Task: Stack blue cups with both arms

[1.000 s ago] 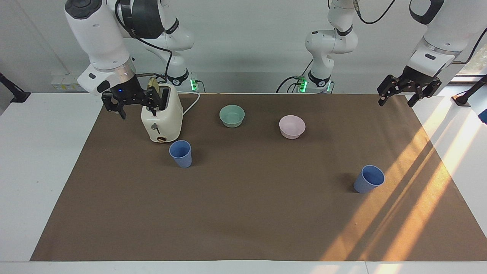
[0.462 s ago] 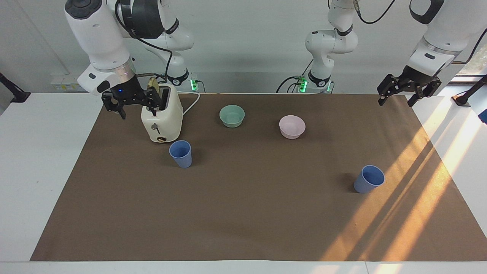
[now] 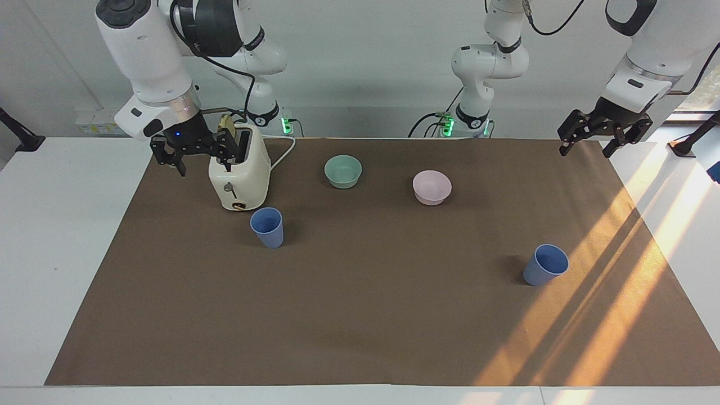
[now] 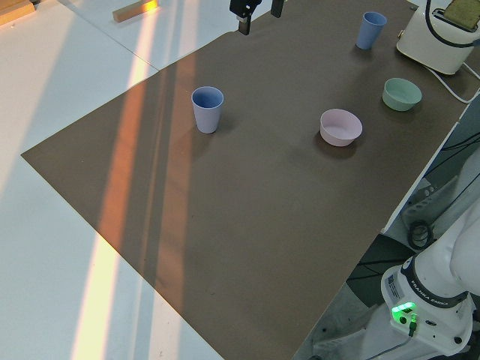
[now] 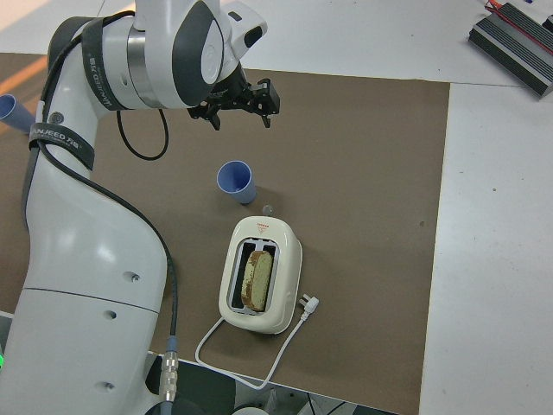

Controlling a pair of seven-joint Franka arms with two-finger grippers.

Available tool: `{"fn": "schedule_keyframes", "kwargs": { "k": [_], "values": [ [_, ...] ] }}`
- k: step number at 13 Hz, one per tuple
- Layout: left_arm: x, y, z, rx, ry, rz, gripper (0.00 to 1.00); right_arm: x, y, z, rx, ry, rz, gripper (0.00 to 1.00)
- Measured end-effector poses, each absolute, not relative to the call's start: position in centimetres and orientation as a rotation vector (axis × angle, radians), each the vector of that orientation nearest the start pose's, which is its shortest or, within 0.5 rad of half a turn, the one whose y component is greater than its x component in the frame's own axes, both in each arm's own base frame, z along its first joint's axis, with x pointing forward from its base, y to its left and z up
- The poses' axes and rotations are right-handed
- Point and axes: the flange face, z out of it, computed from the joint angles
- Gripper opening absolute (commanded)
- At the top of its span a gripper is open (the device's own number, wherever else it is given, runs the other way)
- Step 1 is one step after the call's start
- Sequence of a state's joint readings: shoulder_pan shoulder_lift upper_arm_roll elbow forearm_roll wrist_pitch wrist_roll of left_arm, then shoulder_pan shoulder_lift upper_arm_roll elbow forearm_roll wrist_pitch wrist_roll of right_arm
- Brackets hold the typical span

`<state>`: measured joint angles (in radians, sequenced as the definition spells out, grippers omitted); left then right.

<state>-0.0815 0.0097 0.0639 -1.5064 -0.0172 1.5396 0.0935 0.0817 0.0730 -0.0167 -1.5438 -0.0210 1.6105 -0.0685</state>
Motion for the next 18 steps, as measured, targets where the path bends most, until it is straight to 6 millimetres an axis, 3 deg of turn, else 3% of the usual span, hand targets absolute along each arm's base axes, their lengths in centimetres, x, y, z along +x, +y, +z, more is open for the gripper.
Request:
{"fn": "schedule_keyframes", "kwargs": {
  "k": [18],
  "values": [
    [55.49,-0.55,64.7,-3.15,0.196,-0.04,1.0,57.89,3.59,59.94,-3.157,-0.212,0.01,1.0]
  ]
}}
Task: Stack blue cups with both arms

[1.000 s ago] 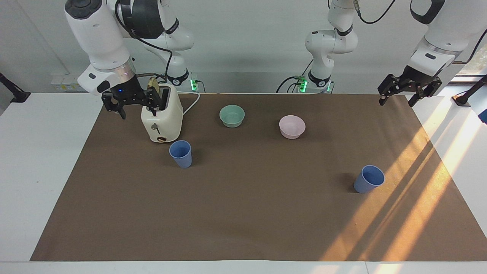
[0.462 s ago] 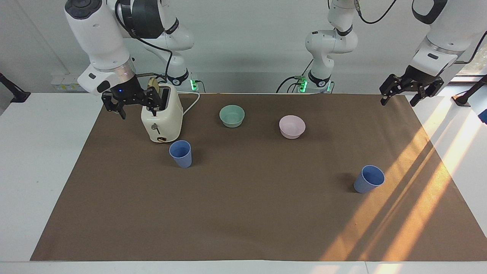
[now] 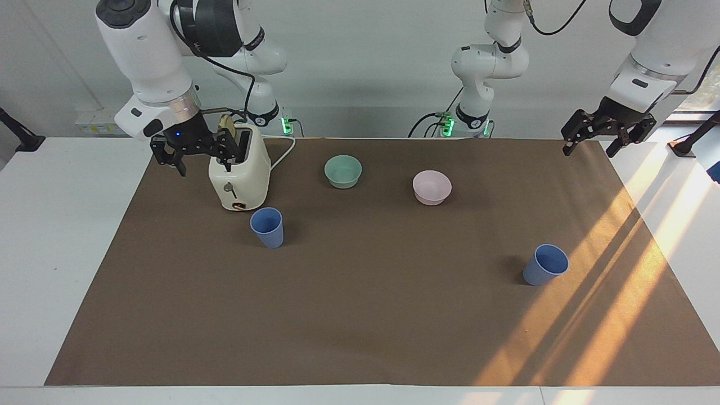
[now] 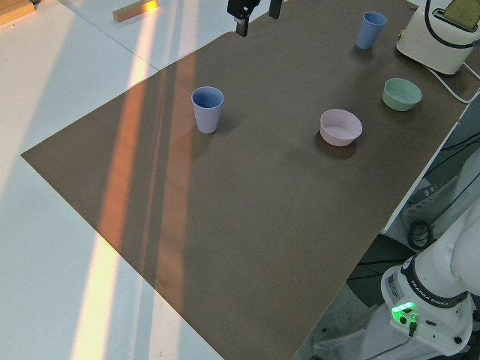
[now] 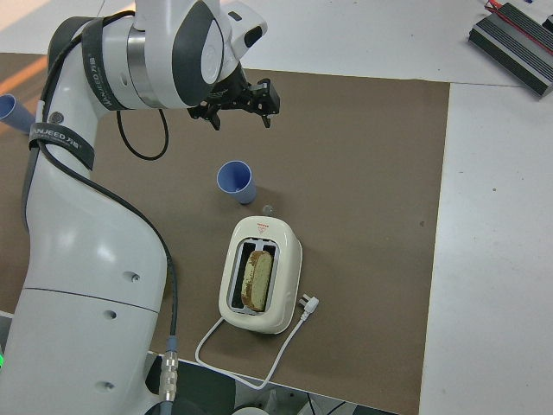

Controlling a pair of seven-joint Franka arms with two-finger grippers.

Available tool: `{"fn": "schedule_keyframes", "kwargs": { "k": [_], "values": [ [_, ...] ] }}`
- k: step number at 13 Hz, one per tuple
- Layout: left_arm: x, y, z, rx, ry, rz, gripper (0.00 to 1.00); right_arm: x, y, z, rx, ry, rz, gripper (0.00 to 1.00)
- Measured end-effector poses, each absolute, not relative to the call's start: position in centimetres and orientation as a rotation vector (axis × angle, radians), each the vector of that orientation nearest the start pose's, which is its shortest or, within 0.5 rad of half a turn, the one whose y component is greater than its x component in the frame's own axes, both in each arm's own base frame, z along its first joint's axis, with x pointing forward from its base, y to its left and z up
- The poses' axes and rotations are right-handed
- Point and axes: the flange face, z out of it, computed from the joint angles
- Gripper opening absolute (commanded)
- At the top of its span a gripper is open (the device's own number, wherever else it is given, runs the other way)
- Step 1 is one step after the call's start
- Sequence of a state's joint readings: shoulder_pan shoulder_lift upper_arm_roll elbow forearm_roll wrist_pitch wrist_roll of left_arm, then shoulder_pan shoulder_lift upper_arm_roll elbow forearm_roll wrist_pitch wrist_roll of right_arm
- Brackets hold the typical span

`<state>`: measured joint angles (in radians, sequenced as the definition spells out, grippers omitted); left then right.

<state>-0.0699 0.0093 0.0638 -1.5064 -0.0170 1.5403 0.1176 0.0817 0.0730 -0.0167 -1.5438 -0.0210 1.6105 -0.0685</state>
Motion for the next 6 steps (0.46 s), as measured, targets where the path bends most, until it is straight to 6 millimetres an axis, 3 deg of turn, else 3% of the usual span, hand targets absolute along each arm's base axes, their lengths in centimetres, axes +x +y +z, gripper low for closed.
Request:
{"fn": "schedule_keyframes", "kwargs": {
  "k": [6],
  "values": [
    [55.5,2.1,64.6,-3.148,0.208,-0.04,1.0,57.9,3.6,59.9,-3.157,-0.212,0.01,1.0]
  ]
}}
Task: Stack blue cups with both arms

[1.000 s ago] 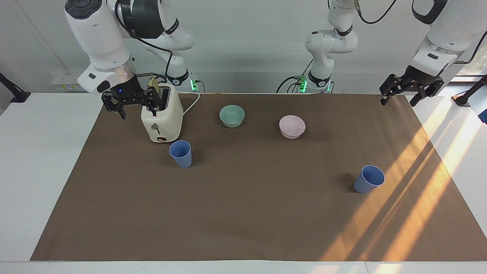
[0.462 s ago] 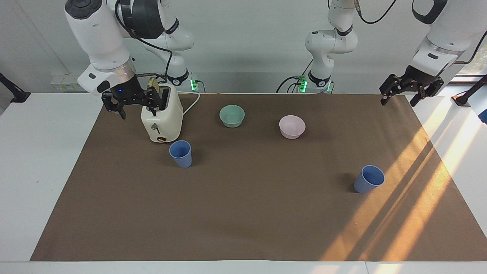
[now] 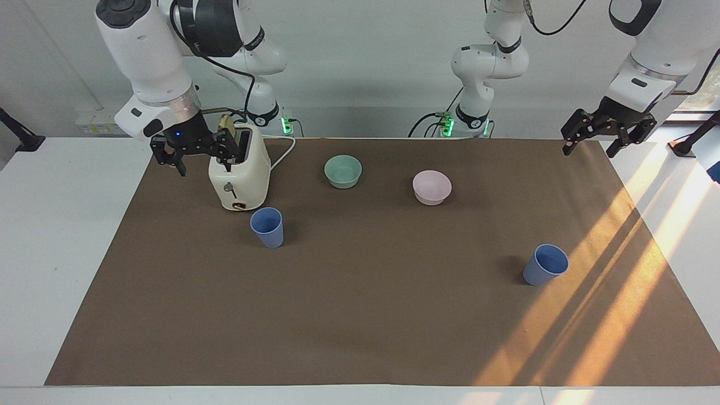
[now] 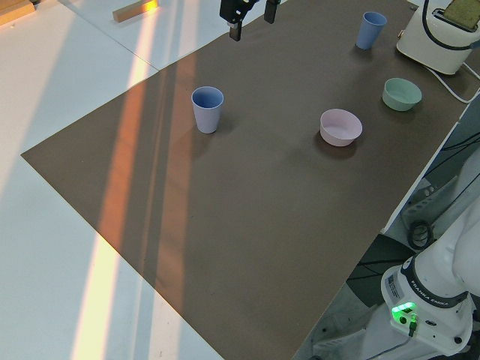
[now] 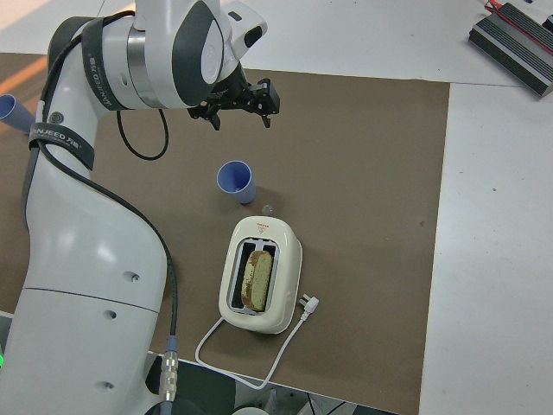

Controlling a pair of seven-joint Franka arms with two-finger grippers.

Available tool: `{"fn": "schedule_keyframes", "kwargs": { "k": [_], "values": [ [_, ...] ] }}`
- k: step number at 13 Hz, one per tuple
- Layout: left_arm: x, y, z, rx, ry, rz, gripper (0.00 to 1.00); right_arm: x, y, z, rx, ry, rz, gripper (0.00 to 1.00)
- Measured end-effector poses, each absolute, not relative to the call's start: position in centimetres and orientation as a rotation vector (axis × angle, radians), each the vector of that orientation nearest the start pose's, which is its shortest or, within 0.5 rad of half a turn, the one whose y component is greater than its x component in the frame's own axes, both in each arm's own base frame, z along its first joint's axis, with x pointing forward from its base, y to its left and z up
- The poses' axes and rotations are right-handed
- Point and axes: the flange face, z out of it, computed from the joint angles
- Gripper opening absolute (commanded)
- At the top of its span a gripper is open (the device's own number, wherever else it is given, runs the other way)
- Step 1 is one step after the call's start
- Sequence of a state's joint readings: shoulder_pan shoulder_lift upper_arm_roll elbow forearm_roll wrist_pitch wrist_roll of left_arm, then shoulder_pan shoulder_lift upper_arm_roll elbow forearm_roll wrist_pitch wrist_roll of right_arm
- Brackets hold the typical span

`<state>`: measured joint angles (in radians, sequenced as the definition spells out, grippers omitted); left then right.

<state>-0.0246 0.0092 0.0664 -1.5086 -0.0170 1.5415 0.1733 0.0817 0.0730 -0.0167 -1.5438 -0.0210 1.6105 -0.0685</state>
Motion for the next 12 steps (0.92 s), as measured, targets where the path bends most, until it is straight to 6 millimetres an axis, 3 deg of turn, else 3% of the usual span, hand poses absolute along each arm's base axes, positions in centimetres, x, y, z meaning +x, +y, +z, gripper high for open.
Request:
{"fn": "schedule_keyframes", "kwargs": {
  "k": [3,5,12],
  "values": [
    [56.2,2.4,63.7,-3.141,0.243,-0.087,1.0,57.9,3.6,59.9,-3.157,-0.212,0.01,1.0],
    [57.7,2.4,61.9,-3.134,0.243,-0.135,1.0,57.9,3.6,59.9,-3.157,-0.212,0.01,1.0],
    [62.1,2.2,51.7,-3.134,0.28,-0.119,1.0,57.9,3.6,59.9,-3.157,-0.212,0.01,1.0]
  ]
}}
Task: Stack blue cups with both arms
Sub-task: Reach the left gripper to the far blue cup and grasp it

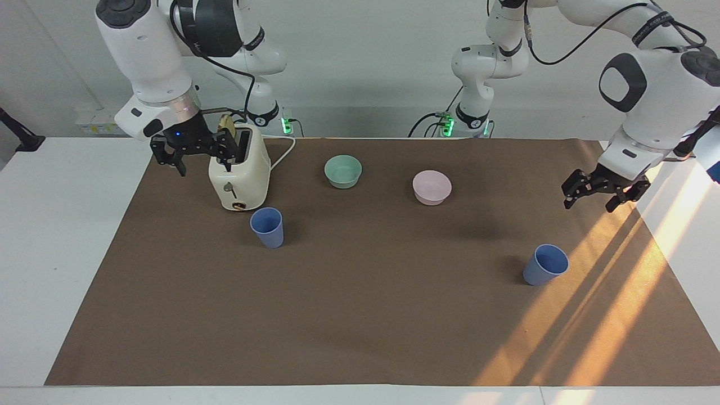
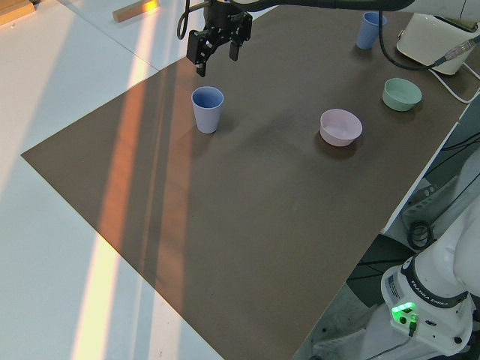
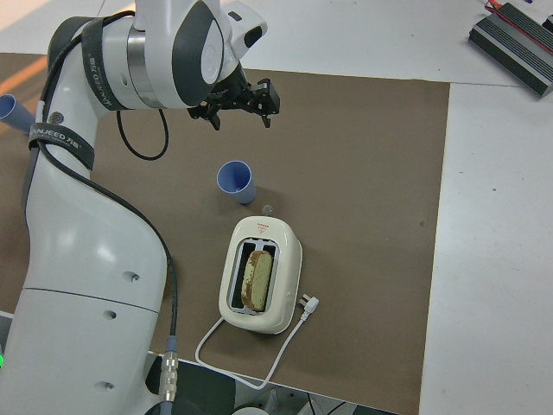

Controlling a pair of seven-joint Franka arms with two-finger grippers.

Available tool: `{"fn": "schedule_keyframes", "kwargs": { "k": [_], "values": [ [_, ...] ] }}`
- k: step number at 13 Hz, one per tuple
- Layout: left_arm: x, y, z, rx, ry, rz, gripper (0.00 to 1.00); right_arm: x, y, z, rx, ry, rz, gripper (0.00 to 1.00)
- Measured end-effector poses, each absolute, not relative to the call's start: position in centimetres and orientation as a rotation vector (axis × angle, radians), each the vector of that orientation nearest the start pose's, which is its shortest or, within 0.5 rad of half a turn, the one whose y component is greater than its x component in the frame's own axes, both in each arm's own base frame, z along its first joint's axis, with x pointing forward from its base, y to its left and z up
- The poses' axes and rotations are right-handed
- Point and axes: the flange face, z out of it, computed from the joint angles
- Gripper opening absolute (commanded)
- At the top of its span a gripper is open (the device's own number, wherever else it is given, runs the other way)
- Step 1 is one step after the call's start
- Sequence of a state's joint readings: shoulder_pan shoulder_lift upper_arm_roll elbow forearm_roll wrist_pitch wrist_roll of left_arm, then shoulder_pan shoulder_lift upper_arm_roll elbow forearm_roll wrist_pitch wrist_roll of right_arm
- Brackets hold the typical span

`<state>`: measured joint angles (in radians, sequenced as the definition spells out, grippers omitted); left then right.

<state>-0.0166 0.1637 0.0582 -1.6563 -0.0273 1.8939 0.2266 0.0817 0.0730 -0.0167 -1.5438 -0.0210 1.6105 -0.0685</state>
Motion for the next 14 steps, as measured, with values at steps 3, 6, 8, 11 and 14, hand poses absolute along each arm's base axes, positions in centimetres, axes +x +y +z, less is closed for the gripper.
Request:
{"fn": "schedule_keyframes", "kwargs": {
  "k": [3,6,8,11,14],
  "values": [
    [63.5,2.0,47.3,-3.159,0.292,-0.095,1.0,57.9,3.6,59.9,-3.157,-0.212,0.01,1.0],
    [64.2,2.0,43.7,-3.178,0.293,-0.113,1.0,57.9,3.6,59.9,-3.157,-0.212,0.01,1.0],
    [64.2,2.1,42.0,-3.18,0.317,-0.118,1.0,57.9,3.6,59.9,-3.157,-0.212,0.01,1.0],
    [64.5,2.8,40.0,-3.176,0.338,-0.123,0.93,57.9,3.6,59.9,-3.157,-0.212,0.01,1.0],
    [65.6,3.0,38.0,-3.183,0.311,-0.195,0.66,57.9,3.6,59.9,-3.157,-0.212,0.01,1.0]
  ]
}}
